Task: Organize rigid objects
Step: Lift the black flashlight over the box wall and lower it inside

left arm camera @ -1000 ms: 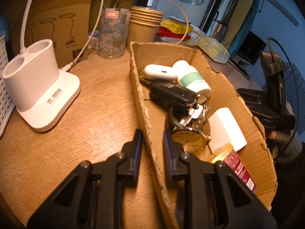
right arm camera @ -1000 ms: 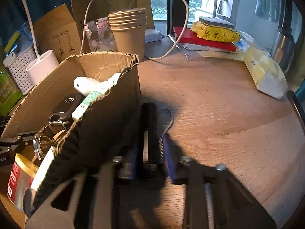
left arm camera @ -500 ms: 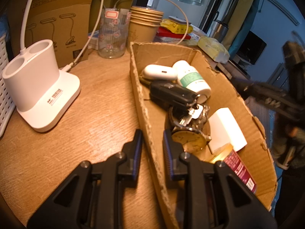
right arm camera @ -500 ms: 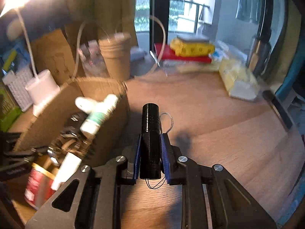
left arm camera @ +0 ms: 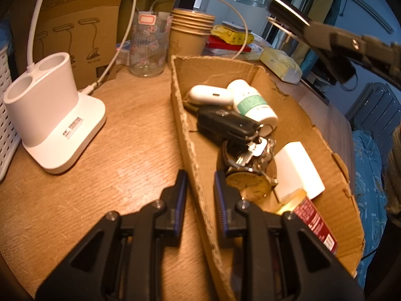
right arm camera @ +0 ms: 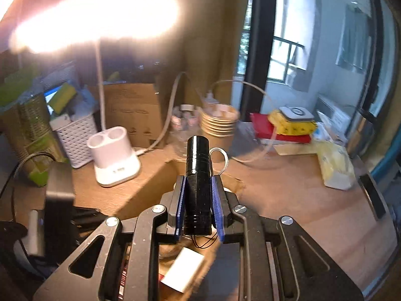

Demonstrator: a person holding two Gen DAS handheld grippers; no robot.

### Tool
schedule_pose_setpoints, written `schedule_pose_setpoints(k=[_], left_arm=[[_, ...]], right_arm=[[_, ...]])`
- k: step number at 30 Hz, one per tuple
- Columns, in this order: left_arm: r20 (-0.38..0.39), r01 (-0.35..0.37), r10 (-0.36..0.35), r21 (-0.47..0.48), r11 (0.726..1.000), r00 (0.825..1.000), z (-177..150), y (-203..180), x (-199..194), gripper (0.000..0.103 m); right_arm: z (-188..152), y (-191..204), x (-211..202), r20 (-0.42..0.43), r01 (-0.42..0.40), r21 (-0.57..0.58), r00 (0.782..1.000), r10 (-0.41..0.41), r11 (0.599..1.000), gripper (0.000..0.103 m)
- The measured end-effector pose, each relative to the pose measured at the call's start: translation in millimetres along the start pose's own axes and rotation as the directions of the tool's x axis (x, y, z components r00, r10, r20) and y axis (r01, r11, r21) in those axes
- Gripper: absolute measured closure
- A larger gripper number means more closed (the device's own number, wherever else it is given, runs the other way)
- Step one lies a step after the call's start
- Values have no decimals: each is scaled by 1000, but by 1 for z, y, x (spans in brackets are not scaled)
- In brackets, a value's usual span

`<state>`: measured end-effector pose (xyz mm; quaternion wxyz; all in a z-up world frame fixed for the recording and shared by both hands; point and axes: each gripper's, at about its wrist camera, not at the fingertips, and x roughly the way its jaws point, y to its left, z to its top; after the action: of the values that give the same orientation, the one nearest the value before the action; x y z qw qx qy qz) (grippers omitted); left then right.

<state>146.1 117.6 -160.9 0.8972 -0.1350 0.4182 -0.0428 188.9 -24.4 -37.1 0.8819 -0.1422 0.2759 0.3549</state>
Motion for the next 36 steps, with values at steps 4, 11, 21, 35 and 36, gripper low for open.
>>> schedule_pose_setpoints(k=[4, 11, 21, 35, 36], left_arm=[[0, 0, 0, 0, 1000, 1000, 0, 0, 1, 80], [0, 0, 0, 0, 1000, 1000, 0, -1, 1, 80], [0, 0, 0, 0, 1000, 1000, 0, 0, 1, 80], [0, -1, 1, 0, 1000, 1000, 0, -1, 2, 80], [0, -1, 1, 1, 1000, 1000, 0, -1, 1, 80]], right_arm=[[3, 16, 14, -24, -36, -22, 999, 35, 999, 81], [0, 32, 48, -107, -80, -1, 991, 79, 997, 81], [-8, 38, 74, -212, -89, 9, 973, 89, 996, 81], [-14, 47, 89, -294, -88, -43, 953, 71, 995, 81], [-14, 47, 90, -295, -89, -43, 953, 72, 995, 81]])
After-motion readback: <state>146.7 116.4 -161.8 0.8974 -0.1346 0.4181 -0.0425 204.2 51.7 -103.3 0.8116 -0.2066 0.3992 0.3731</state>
